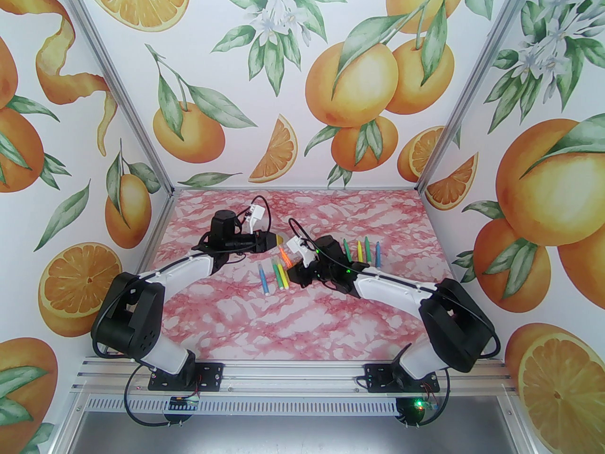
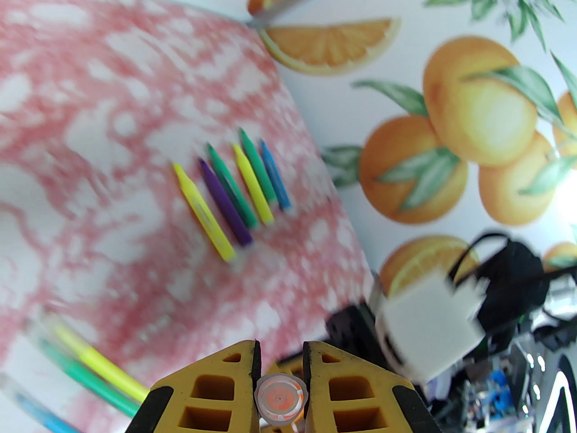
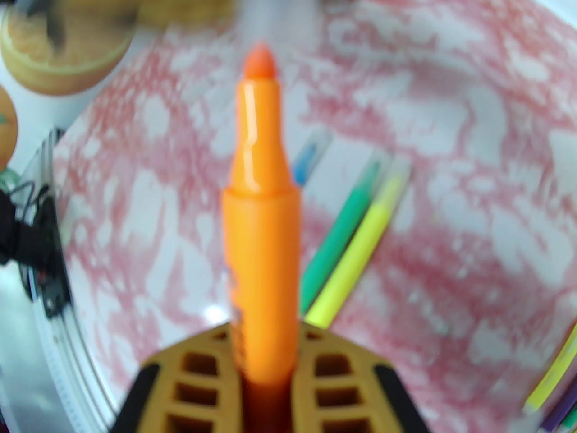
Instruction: Open the pen caps
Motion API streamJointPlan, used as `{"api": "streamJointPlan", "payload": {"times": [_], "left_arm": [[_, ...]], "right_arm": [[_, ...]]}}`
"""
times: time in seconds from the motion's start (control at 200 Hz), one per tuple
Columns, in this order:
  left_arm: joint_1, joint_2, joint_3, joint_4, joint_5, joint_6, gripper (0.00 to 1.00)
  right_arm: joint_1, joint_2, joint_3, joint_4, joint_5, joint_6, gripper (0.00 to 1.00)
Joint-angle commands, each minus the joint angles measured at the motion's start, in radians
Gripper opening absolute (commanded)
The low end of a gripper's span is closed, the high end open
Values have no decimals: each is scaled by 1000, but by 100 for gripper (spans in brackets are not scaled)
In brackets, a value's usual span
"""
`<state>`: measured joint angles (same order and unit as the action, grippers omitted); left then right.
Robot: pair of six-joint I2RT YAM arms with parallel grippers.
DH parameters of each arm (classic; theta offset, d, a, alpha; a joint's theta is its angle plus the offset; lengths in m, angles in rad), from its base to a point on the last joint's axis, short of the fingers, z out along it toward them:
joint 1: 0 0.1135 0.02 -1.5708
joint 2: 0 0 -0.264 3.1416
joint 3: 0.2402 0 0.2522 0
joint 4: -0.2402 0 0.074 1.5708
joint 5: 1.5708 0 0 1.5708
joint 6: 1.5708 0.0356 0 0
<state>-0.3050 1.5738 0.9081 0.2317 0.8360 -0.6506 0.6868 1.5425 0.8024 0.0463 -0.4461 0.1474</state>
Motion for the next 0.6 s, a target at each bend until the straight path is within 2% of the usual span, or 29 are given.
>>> {"api": "streamJointPlan", "payload": {"times": [0.0, 0.105, 0.215, 0.355, 0.595], "left_arm": [[23, 18, 40, 45, -58, -47, 0], [32, 25, 51, 51, -77, -73, 0], [32, 16, 73, -8, -105, -39, 0], [33, -26, 109, -183, -187, 75, 0], [39, -116, 158, -506, -425, 289, 0]], "right_arm": [[8, -33, -21, 5, -47, -23, 0], [9, -36, -26, 4, -47, -22, 0], [8, -45, -28, 0, -26, -26, 0], [8, -55, -21, -30, 73, -29, 0], [-6, -42, 10, -91, 271, -14, 0]]}}
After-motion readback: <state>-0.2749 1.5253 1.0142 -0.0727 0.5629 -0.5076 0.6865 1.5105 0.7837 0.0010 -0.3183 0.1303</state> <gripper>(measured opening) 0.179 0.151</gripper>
